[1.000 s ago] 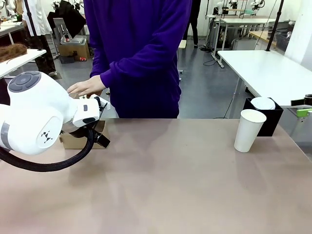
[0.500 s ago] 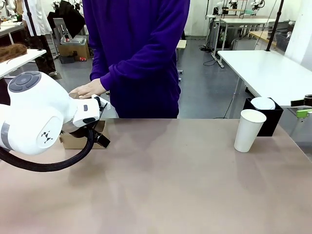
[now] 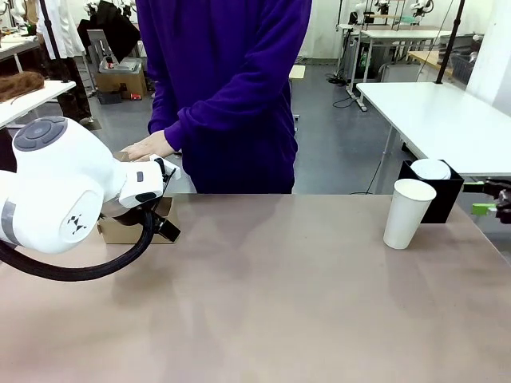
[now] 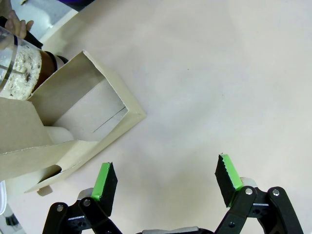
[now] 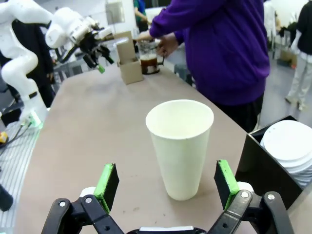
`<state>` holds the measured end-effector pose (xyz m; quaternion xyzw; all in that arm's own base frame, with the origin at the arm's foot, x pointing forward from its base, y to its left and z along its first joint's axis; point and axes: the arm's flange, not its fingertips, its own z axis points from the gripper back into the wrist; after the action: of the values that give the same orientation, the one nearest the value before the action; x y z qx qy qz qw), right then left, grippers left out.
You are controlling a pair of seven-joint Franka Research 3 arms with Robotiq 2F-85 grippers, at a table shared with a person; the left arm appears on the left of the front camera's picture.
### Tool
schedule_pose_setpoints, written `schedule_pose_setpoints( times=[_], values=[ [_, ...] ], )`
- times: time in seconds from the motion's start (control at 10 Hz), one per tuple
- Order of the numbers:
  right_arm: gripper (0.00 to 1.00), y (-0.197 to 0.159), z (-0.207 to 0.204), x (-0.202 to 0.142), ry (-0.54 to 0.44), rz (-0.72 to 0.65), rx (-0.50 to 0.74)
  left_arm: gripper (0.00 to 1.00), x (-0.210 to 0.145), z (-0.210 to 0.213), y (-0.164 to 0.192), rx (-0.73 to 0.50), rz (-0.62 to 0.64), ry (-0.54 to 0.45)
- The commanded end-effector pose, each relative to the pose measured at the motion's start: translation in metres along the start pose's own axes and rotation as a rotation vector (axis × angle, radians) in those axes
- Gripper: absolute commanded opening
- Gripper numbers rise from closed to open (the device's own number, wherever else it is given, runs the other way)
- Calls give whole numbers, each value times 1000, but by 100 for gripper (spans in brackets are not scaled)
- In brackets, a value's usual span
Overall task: Pour a drink into a cup and package it in a carrier.
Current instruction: Pick up the 600 ml Paper Cup and place it in the middle top area of the table.
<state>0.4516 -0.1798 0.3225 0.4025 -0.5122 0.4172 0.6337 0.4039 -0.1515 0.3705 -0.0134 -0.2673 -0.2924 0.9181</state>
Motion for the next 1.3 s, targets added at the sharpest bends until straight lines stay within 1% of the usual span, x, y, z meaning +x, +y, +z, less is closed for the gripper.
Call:
schedule_pose_setpoints(
  times=[0.0,0.2,0.3,0.4,0.6,0.8,1.2],
  values=[
    [100,-3,-4,-22,-104,46,-6,100,0,0,0,-1,0,0],
    [100,0,-19,-45,-155,12,-34,100,0,0,0,-1,0,0],
    [100,0,-26,-54,-164,-10,-40,100,0,0,0,-1,0,0],
    [100,0,-32,-60,-196,-10,-51,100,0,0,0,-1,0,0],
    [100,-5,-50,-72,-195,-58,-51,100,0,0,0,-1,0,0],
    [100,-7,-68,-77,-191,-38,-99,100,0,0,0,-1,0,0],
    [100,-5,-89,-77,-187,-9,-98,100,0,0,0,-1,0,0]
  ],
)
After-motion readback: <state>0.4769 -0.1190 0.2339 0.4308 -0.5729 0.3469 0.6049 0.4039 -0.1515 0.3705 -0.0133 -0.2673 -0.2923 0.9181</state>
